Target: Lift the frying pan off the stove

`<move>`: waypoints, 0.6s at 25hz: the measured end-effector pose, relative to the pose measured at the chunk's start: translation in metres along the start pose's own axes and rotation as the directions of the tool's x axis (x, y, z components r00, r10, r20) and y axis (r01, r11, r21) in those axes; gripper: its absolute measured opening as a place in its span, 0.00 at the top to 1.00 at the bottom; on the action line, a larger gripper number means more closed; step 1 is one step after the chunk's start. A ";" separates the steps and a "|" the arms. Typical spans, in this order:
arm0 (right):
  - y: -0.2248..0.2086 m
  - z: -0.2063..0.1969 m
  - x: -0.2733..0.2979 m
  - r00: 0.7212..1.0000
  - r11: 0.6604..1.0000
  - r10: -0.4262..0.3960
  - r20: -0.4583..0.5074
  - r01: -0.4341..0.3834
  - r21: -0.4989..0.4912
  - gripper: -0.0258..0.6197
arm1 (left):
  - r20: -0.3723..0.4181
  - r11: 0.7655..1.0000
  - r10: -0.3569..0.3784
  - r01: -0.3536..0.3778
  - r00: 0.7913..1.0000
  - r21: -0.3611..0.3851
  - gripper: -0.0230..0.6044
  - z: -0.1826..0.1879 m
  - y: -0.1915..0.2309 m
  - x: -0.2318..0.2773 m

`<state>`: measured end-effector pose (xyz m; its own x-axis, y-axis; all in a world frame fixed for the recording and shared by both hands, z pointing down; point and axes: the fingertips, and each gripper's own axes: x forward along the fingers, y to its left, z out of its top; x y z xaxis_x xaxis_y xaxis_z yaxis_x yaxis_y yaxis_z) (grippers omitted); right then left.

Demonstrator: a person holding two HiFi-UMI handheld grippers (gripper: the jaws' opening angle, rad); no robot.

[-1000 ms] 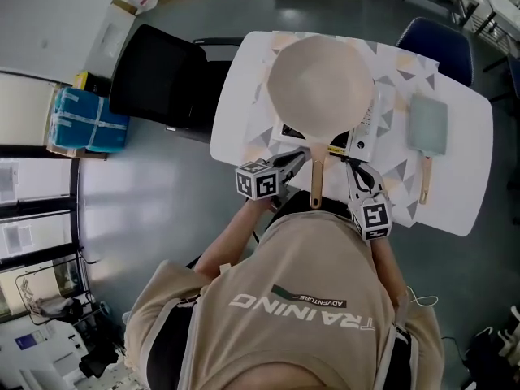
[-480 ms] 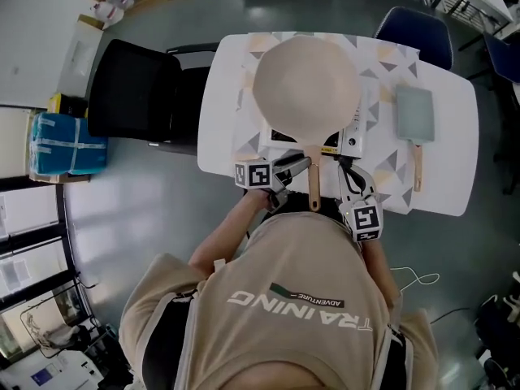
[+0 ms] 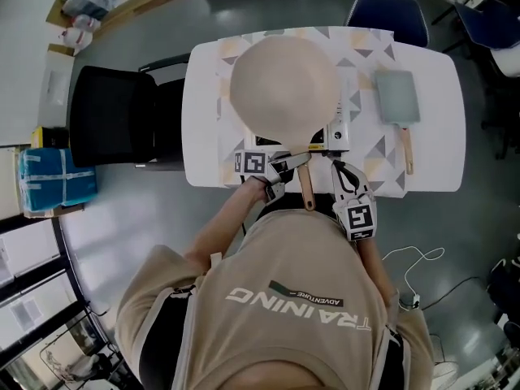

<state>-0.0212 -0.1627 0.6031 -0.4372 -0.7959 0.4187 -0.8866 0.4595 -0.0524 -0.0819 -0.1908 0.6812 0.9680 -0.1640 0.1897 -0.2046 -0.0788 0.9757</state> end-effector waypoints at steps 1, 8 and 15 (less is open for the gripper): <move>-0.002 -0.001 -0.001 1.000 1.000 -0.010 -0.003 0.010 0.003 0.96 | -0.008 1.000 -0.014 0.014 1.000 -0.008 0.59 0.000 -0.001 0.005; -0.009 -0.008 -0.004 0.999 0.999 -0.040 -0.014 0.040 0.015 0.96 | -0.032 1.000 -0.018 0.018 0.999 0.001 0.59 0.003 0.000 0.034; -0.007 -0.007 -0.004 1.000 1.000 -0.017 -0.008 0.018 0.010 0.96 | -0.019 0.998 -0.052 0.051 0.998 -0.019 0.72 0.003 -0.004 0.046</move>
<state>-0.0125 -0.1594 0.6082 -0.4205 -0.8006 0.4270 -0.8956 0.4415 -0.0542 -0.0365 -0.2013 0.6859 0.9800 -0.1407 0.1410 -0.1517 -0.0684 0.9861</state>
